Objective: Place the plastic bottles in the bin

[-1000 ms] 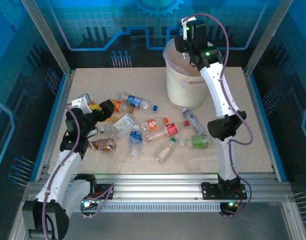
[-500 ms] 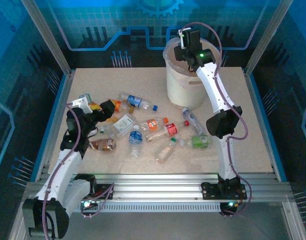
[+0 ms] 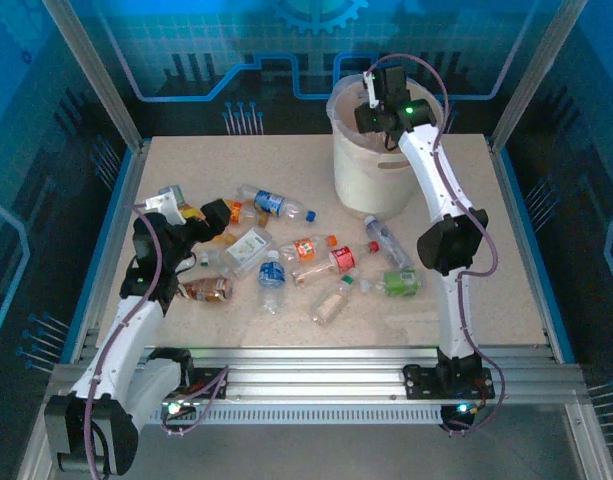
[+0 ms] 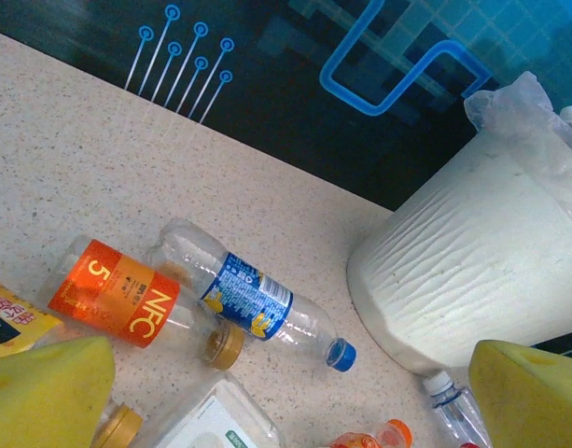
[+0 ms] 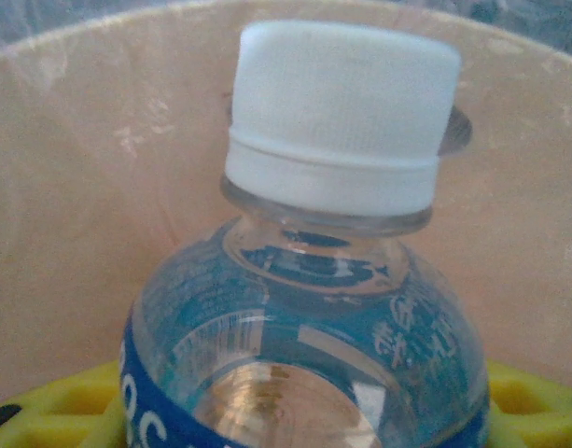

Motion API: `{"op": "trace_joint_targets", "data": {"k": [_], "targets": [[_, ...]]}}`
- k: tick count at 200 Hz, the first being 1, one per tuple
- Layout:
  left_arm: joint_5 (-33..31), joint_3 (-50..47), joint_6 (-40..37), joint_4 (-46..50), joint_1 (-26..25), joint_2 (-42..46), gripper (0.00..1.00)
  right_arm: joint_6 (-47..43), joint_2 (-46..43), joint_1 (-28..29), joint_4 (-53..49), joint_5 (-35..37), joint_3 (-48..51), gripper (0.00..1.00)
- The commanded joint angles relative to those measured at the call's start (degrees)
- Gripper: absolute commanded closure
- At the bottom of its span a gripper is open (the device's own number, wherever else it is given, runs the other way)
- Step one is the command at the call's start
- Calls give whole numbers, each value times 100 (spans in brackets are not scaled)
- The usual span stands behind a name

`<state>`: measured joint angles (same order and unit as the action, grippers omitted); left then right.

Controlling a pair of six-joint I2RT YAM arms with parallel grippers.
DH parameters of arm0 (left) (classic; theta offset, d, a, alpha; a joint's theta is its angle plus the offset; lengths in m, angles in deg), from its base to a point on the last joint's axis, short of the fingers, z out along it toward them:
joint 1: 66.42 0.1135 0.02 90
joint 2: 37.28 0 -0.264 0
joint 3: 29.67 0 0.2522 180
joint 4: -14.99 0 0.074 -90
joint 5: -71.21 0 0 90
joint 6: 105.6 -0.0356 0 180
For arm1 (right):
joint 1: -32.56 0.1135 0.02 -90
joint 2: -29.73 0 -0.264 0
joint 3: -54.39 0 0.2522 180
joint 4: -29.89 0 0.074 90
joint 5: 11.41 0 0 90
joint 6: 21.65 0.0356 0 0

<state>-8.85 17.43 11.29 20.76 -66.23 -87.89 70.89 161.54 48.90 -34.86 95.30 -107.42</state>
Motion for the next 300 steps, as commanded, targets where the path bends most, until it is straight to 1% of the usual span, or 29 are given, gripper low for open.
{"op": "trace_joint_targets", "data": {"k": [1,29,69,82,137,158,192,199,219,238,264,281,300], "targets": [[-22,173,-131,87,-36,55,1,25,119,-172,-210,-238,76,56],[-35,173,-151,113,-37,73,1,-13,117,-206,-191,-276,330,50],[-44,178,-163,165,-36,121,1,-33,119,-210,-158,-333,461,37],[-36,181,-152,183,-32,122,1,-27,297,-212,-158,-352,445,33],[-62,243,-201,306,-36,157,1,43,361,-235,-309,-355,186,8],[-77,276,-194,315,-36,144,1,95,296,-236,-376,-342,-18,0],[-94,433,-129,531,-36,83,1,185,179,-235,-547,-278,-335,0],[-59,481,-138,585,-42,75,1,220,-49,-236,-575,-244,-372,0],[-5,617,-194,774,-95,64,1,328,-317,-221,-659,-128,-373,0],[-20,761,-266,947,-273,61,1,463,-596,-219,-805,-6,-364,0],[-92,1047,-512,1338,-761,-35,1,708,-1011,-201,-1037,177,-244,0],[-249,1277,-783,1741,-1239,-134,1,852,-1353,-178,-1156,253,36,0],[-438,1514,-1026,2230,-1827,-301,1,989,-1816,-135,-1193,341,589,0]]}}
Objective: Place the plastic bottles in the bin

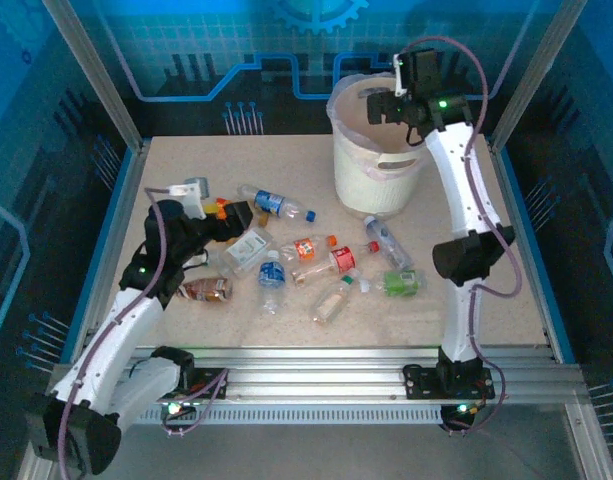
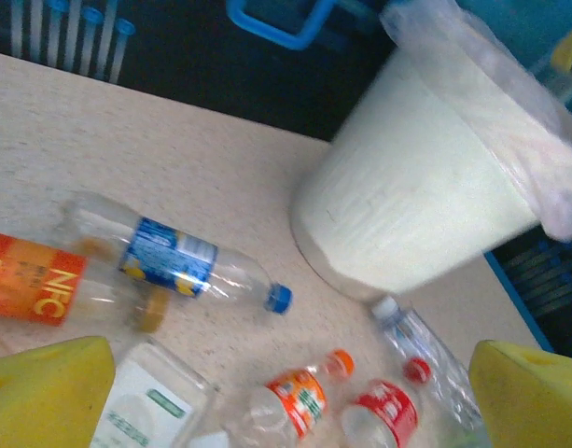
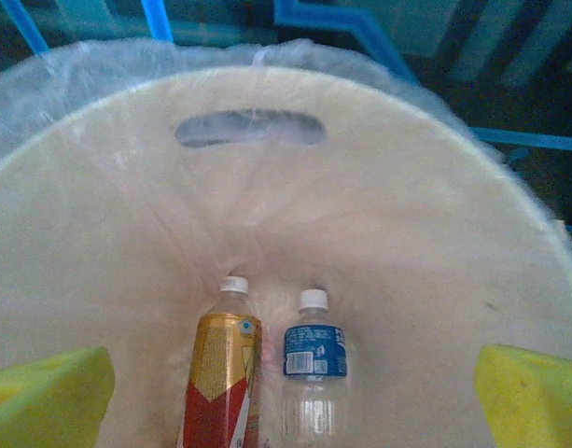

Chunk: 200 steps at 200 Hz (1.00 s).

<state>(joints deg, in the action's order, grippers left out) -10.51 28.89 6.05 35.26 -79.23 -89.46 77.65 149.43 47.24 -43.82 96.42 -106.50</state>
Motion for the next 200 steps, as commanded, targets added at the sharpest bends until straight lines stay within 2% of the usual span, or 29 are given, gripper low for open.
{"op": "trace_joint_targets", "data": {"k": [1,25,63,106,153,200], "targets": [[-277,384,-511,804,-554,-152,1,324,-627,33,-302,234,530,0],[-631,449,-627,1118,-1242,-329,1,533,-1304,115,-249,375,1470,0],[-976,328,-608,1093,-2071,-616,1,828,-2526,313,37,595,3200,0],[-1476,486,-635,1341,-3214,-1389,1,1254,-3712,426,70,895,4696,0],[-1961,804,-649,1535,-4227,-2471,1,1781,-4787,428,70,1170,5851,0],[-2143,1277,-682,1675,-4659,-3485,1,1900,-5237,405,169,1193,6343,0]]}}
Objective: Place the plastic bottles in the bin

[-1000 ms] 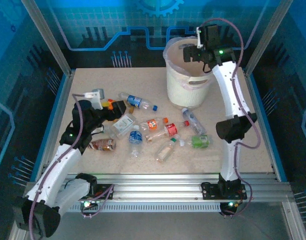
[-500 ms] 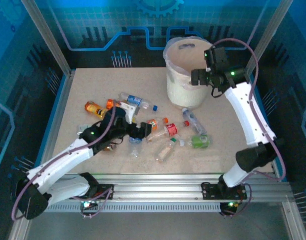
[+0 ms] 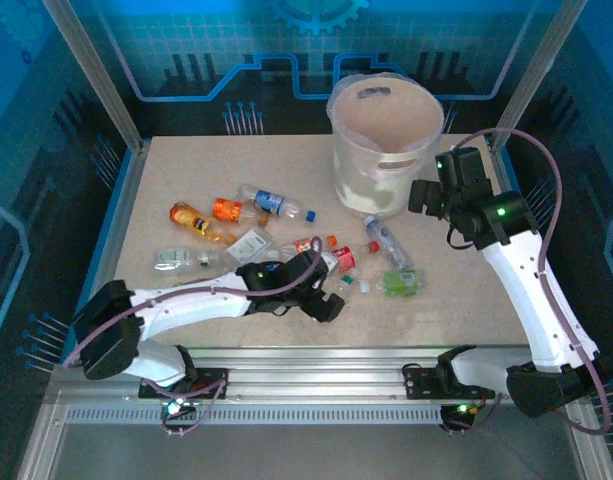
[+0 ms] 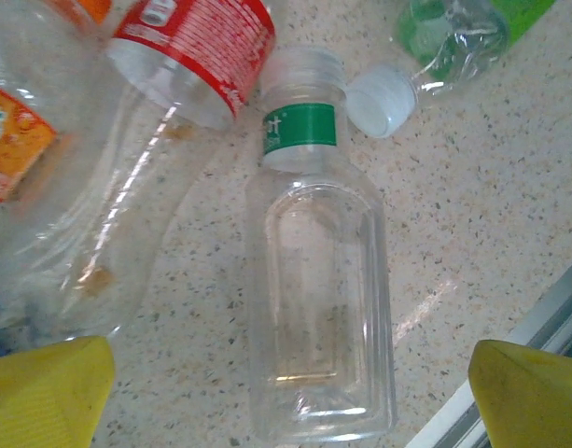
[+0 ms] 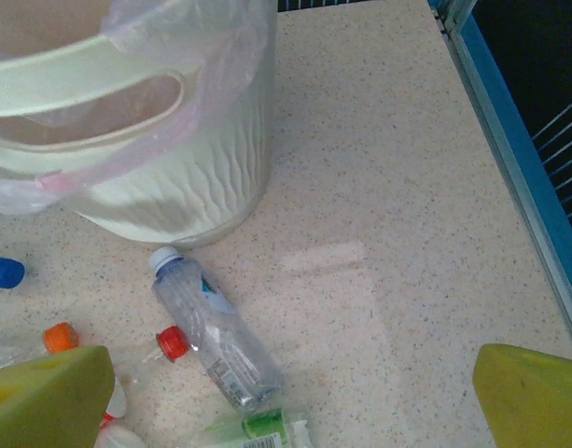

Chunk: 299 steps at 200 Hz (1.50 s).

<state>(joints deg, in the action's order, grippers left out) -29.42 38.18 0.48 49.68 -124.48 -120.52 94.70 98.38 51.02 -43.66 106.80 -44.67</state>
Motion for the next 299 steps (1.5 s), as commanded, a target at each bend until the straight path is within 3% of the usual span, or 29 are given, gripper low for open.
{"op": "trace_joint_targets", "data": {"k": [1,97,179,261,299], "targets": [[-259,357,-119,239,-135,-379,1,195,-140,26,153,157,165,0],[-221,831,-77,510,-185,-1476,1,169,62,-35,301,96,347,0],[-308,929,-201,523,-188,-1999,9,182,236,-51,379,38,353,0],[-352,806,-234,572,-196,-1759,39,205,325,-55,397,9,325,0],[-264,755,-320,461,-222,-1322,48,215,310,-53,406,-52,337,0]]}}
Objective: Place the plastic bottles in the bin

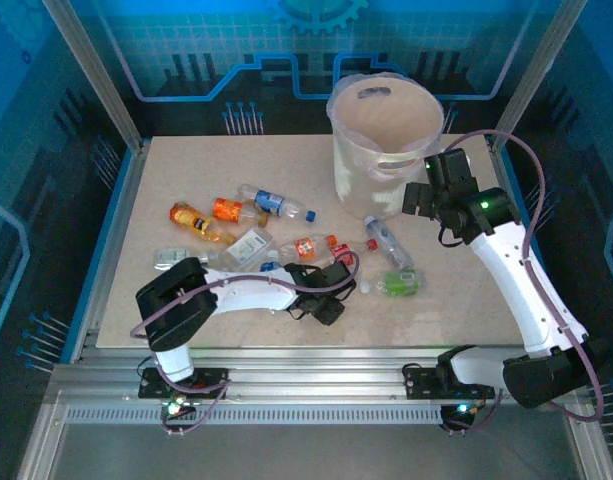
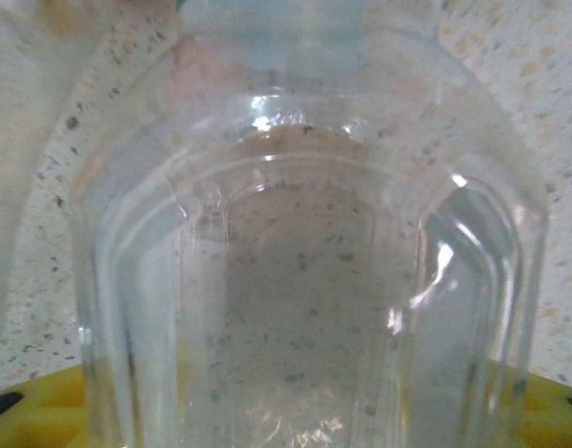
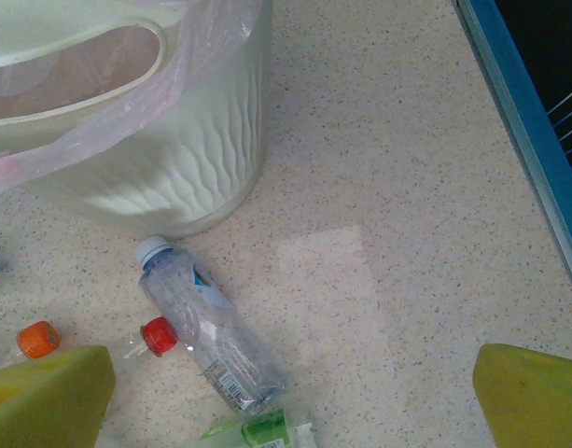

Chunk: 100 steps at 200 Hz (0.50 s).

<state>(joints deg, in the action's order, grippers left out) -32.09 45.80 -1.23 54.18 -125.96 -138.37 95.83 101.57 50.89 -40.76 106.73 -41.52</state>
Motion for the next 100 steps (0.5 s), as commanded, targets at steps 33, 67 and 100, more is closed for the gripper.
{"op": "trace_joint_targets", "data": {"k": [33,67,100], "targets": [[166,-138,-197,-228,-101,987,49,104,-92,-40,198,-238,50,0],[91,-295,-180,-614,-101,1530,49,31,-276,-42,458,-850,148,0],[-200,-354,-135,-1017,-75,1857,49,-74,-482,-44,836,-1968,195,0]]}}
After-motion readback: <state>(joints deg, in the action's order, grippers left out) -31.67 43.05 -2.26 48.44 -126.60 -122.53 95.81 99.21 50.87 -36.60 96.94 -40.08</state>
